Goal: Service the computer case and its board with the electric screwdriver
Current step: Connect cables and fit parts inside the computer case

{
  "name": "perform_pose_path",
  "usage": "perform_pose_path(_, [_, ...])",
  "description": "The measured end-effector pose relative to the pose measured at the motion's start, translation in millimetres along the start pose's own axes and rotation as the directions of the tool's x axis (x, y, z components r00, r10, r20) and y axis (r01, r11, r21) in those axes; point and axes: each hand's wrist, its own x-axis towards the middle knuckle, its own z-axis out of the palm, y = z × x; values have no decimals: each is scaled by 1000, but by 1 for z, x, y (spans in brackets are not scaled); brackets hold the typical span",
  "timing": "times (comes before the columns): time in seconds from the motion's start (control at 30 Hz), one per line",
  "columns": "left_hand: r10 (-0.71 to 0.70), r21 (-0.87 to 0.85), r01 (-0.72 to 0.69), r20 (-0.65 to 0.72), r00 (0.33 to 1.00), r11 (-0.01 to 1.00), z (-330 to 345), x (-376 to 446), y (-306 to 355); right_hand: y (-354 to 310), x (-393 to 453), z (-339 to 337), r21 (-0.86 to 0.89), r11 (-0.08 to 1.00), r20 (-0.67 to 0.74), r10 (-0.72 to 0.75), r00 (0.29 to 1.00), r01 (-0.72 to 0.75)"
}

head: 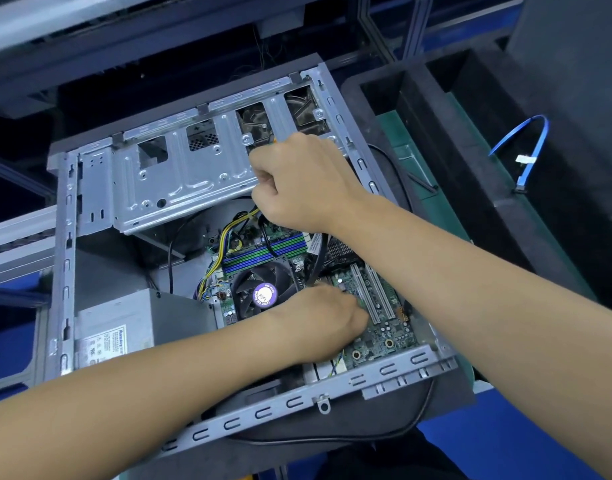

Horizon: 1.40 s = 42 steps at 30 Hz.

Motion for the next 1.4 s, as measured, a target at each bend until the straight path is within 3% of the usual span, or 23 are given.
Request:
perform_pose_path(0.2, [-83, -178, 80, -7, 997, 981, -2, -7, -6, 0, 0, 0, -6, 1000, -7, -1, 1000, 1])
perform_pose_path(0.5, [-260, -279, 236, -51, 964, 931, 3, -3, 4, 0, 0, -1, 16, 1000, 7, -5, 1000, 4])
perform_pose_path(0.97, [-338, -350, 296, -66, 939, 889, 1, 0, 4, -1, -1, 0, 1, 1000, 3, -19, 1000, 19])
perform_pose_path(1.4, [-282, -302, 259, -34, 959, 918, 0, -2, 3, -1, -1, -1, 31, 999, -5, -12, 1000, 12])
